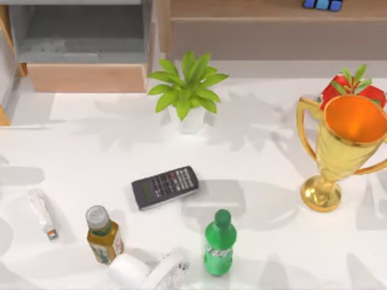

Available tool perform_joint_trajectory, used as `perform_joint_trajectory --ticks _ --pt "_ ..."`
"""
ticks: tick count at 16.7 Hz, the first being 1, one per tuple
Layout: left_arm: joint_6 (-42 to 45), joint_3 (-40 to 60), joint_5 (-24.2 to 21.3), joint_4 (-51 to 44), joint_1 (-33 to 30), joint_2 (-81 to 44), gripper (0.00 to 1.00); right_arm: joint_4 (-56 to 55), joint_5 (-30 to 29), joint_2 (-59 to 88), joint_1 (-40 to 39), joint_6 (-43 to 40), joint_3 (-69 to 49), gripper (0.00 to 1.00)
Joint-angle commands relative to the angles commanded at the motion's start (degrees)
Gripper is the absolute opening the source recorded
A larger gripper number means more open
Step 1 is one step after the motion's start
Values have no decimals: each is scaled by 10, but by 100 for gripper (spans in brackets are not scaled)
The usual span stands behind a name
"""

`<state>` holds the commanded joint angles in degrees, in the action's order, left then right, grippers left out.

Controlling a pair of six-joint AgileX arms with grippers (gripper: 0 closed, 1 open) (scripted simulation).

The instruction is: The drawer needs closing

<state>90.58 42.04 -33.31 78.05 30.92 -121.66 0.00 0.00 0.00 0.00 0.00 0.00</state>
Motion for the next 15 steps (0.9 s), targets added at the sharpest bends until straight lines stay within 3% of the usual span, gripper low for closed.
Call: perform_joint_trajectory --ticks 3,10,15 --pt "0 6 1 -4 -3 -3 0 0 0 0 0 0 0 100" --pt "-3 129 45 -72 -46 -58 0 0 0 0 0 0 0 100" --pt "-3 135 47 -78 -48 -61 0 0 0 0 0 0 0 100"
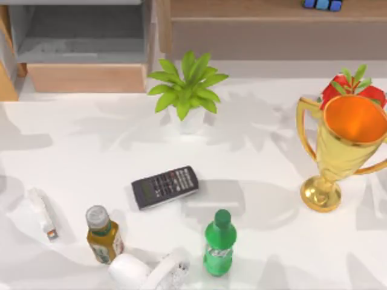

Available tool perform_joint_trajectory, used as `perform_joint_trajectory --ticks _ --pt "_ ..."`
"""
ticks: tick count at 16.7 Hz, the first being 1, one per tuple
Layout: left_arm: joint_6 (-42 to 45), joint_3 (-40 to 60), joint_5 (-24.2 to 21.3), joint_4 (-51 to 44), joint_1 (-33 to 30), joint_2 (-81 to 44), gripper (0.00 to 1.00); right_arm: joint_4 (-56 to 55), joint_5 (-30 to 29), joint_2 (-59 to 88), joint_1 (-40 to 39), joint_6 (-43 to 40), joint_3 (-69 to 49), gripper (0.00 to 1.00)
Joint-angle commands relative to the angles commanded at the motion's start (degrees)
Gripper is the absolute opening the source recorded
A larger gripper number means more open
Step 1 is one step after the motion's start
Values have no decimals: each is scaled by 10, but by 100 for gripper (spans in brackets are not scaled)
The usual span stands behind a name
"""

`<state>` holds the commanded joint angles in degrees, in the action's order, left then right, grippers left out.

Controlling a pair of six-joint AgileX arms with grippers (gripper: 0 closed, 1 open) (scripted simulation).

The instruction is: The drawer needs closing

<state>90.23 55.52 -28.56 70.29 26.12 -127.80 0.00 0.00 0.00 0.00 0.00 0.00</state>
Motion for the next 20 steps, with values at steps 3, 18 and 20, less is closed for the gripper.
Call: perform_joint_trajectory --ticks 3,18,20 --pt "0 23 4 -12 -9 -10 0 0 0 0 0 0 0 100" --pt "-2 162 38 -86 -39 -75 30 0 0 0 0 0 0 100" --pt "-2 162 38 -86 -39 -75 45 0 0 0 0 0 0 100"
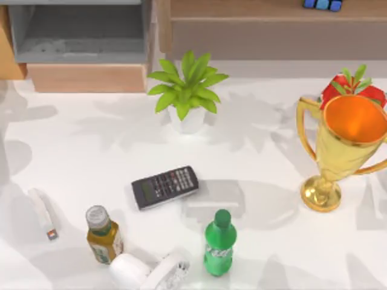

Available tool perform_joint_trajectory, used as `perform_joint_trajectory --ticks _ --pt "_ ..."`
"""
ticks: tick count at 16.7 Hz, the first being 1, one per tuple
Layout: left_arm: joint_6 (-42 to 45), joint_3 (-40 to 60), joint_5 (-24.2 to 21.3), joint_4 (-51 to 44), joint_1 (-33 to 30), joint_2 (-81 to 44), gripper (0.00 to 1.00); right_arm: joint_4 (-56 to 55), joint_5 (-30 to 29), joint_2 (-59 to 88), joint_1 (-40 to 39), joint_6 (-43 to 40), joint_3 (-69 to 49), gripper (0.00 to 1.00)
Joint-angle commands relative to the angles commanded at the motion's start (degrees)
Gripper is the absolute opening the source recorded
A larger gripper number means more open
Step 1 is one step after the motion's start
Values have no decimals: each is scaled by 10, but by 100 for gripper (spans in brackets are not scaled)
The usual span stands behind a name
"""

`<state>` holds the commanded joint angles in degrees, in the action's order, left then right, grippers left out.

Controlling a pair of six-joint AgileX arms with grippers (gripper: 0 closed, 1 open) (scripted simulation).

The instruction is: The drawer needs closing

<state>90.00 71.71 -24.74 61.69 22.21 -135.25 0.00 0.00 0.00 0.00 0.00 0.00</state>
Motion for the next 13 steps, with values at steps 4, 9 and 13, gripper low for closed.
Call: perform_joint_trajectory --ticks 4,9,13 --pt "0 0 0 0 0 0 75 0 0 0 0 0 0 100" --pt "0 0 0 0 0 0 100 0 0 0 0 0 0 100" --pt "0 0 0 0 0 0 100 0 0 0 0 0 0 100"
